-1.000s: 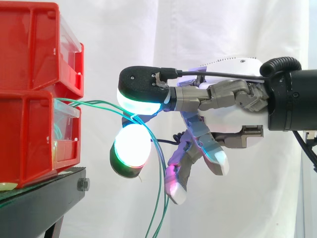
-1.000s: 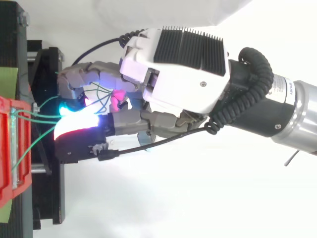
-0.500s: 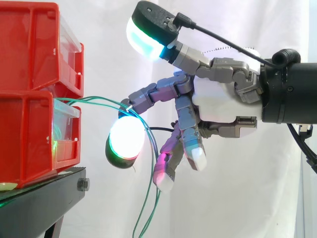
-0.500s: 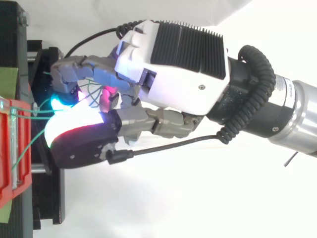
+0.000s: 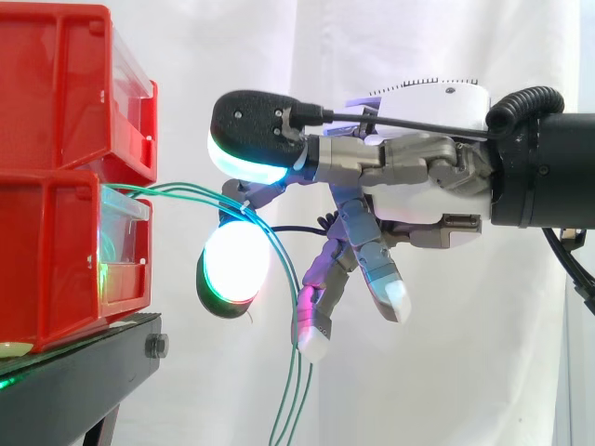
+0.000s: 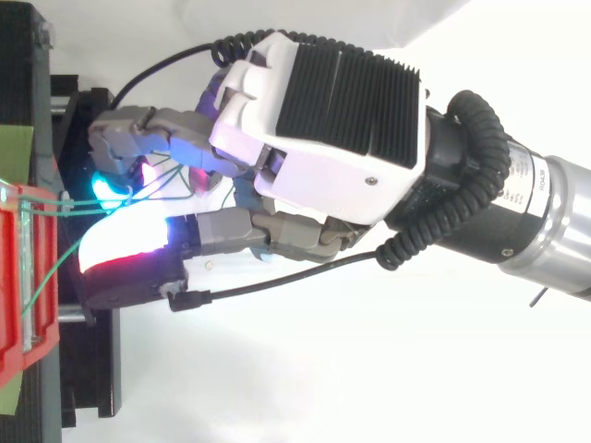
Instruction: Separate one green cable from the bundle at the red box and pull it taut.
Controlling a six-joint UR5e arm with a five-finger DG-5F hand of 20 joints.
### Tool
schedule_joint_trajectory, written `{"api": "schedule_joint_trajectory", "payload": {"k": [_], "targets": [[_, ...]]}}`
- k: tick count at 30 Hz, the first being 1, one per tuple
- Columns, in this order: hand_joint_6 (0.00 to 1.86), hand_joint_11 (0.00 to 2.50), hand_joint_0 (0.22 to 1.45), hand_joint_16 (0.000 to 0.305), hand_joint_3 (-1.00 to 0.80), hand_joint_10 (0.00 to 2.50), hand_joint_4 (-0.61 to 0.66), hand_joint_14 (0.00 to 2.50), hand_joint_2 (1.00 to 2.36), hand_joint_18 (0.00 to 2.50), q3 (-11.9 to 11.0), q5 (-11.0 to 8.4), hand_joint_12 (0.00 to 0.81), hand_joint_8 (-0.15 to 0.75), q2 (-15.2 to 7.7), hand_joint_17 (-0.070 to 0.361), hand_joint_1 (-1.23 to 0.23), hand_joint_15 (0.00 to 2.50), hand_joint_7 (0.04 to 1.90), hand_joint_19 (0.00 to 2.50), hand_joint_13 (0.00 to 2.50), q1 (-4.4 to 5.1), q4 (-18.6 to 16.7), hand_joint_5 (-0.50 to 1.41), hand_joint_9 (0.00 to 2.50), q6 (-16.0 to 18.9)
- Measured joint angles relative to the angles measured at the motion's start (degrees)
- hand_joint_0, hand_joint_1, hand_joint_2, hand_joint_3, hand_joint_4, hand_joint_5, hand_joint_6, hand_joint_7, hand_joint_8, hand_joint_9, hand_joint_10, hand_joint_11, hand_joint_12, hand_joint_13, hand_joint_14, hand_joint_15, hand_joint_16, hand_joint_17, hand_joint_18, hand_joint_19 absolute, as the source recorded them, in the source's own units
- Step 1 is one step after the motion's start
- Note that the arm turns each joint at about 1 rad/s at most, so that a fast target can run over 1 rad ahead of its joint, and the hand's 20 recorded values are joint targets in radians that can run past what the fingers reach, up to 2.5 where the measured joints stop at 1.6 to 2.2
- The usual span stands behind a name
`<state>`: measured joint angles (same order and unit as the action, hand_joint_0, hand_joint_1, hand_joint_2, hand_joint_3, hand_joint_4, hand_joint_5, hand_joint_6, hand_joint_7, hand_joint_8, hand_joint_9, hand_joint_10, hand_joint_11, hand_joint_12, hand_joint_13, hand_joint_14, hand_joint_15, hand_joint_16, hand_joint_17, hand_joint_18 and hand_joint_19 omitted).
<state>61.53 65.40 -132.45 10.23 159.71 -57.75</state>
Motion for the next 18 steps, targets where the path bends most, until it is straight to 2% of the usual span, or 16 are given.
{"api": "schedule_joint_trajectory", "payload": {"k": [7,9,12,18], "targets": [[0.50,0.16,0.69,0.045,-0.50,0.01,0.03,0.01,1.00,0.93,-0.01,-0.01,0.442,0.109,0.00,0.102,-0.43,0.47,1.29,0.60,1.32,0.13,-0.72,0.15,2.05,-2.88],[0.50,0.17,0.71,0.046,-0.50,0.01,0.04,0.01,1.00,0.92,-0.01,-0.03,0.438,0.129,0.00,0.103,-0.55,0.47,1.28,0.59,1.31,0.15,-1.40,0.15,2.02,-3.59],[0.50,0.19,0.72,0.046,-0.50,0.01,0.05,0.01,1.00,0.91,-0.01,-0.07,0.440,0.130,0.00,0.103,-0.63,0.47,1.27,0.60,1.31,0.15,-2.12,0.14,2.02,-4.19],[0.50,0.19,0.75,0.044,-0.31,0.01,0.06,0.02,1.01,0.88,-0.01,-0.08,0.438,0.159,0.00,0.099,-0.72,0.49,1.26,0.61,1.28,0.17,-2.60,0.14,1.96,-4.45]]}}
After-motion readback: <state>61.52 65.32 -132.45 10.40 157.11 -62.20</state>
